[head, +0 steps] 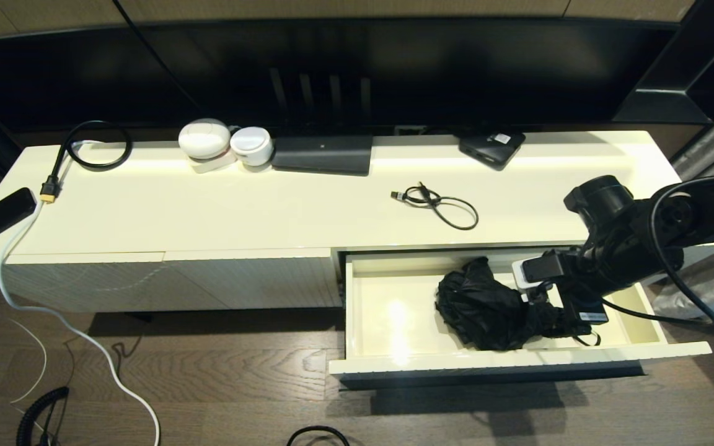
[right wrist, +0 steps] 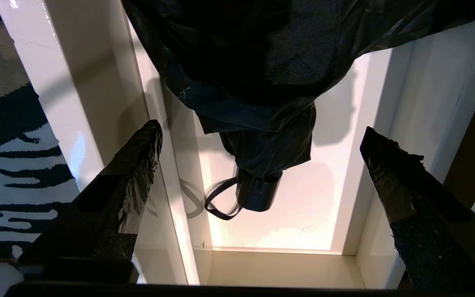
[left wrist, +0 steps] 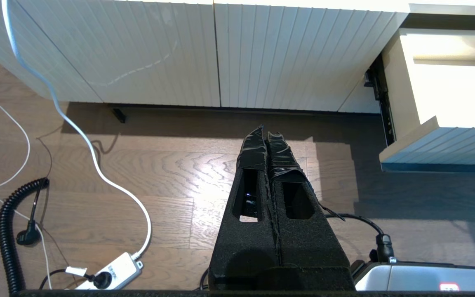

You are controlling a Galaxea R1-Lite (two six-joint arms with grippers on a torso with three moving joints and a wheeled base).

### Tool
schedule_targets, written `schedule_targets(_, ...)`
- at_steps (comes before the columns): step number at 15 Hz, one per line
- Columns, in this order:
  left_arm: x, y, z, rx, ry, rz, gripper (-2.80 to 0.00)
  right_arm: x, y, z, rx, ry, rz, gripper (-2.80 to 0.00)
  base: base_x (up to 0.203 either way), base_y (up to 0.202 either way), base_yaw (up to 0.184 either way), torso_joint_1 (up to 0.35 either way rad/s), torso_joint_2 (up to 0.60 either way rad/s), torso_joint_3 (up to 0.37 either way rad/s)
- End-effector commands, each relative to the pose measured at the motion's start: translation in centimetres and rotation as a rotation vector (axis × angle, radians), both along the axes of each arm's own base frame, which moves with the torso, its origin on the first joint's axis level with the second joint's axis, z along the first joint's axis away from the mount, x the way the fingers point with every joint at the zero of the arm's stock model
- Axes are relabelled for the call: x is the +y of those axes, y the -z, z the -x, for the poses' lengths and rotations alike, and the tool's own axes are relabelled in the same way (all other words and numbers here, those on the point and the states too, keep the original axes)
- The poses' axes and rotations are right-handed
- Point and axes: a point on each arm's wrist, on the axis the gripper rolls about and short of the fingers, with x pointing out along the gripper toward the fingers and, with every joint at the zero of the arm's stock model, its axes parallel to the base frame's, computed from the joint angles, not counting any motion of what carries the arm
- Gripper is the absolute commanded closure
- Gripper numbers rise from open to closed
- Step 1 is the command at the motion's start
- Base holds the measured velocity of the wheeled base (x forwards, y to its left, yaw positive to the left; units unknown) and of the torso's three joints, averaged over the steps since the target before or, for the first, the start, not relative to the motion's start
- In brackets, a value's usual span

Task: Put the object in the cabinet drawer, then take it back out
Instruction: Take the umbrella out of the drawer and put it on the table

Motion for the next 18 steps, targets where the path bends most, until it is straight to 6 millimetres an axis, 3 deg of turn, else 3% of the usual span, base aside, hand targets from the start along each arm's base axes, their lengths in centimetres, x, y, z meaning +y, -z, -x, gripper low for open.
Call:
schedule_targets(1,0.0,0.0,0.0,0.001,-0.002,0.001,0.0,0.1,0.5,-0.1,0.018,-0.011,0.006,-2.8,0.0,0.0,0.0,0.0,0.0,0.0)
schedule_targets(18,0.0,0.0,0.0,0.0,-0.002,0.001,0.0,1.8,3.7,-2.6,0.076,-0.03,0.009,-2.8,0.0,0.0,0.0,0.0,0.0,0.0)
